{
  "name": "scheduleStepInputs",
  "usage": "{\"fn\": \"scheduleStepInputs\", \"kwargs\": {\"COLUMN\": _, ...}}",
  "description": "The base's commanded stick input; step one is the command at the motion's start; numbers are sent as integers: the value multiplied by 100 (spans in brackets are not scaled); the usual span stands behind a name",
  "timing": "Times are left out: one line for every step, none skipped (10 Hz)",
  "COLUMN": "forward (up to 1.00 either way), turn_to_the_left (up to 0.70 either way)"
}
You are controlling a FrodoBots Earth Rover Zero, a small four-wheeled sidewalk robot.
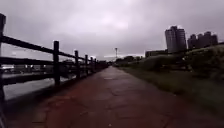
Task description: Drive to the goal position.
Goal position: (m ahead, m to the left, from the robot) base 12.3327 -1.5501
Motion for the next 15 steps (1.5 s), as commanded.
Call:
{"fn": "scheduleStepInputs", "kwargs": {"forward": 100, "turn_to_the_left": 0}}
{"fn": "scheduleStepInputs", "kwargs": {"forward": 100, "turn_to_the_left": 0}}
{"fn": "scheduleStepInputs", "kwargs": {"forward": 100, "turn_to_the_left": 0}}
{"fn": "scheduleStepInputs", "kwargs": {"forward": 100, "turn_to_the_left": 0}}
{"fn": "scheduleStepInputs", "kwargs": {"forward": 100, "turn_to_the_left": 0}}
{"fn": "scheduleStepInputs", "kwargs": {"forward": 100, "turn_to_the_left": 0}}
{"fn": "scheduleStepInputs", "kwargs": {"forward": 100, "turn_to_the_left": 0}}
{"fn": "scheduleStepInputs", "kwargs": {"forward": 100, "turn_to_the_left": 0}}
{"fn": "scheduleStepInputs", "kwargs": {"forward": 100, "turn_to_the_left": 0}}
{"fn": "scheduleStepInputs", "kwargs": {"forward": 100, "turn_to_the_left": 0}}
{"fn": "scheduleStepInputs", "kwargs": {"forward": 100, "turn_to_the_left": 0}}
{"fn": "scheduleStepInputs", "kwargs": {"forward": 100, "turn_to_the_left": 0}}
{"fn": "scheduleStepInputs", "kwargs": {"forward": 100, "turn_to_the_left": 0}}
{"fn": "scheduleStepInputs", "kwargs": {"forward": 100, "turn_to_the_left": 0}}
{"fn": "scheduleStepInputs", "kwargs": {"forward": 100, "turn_to_the_left": 0}}
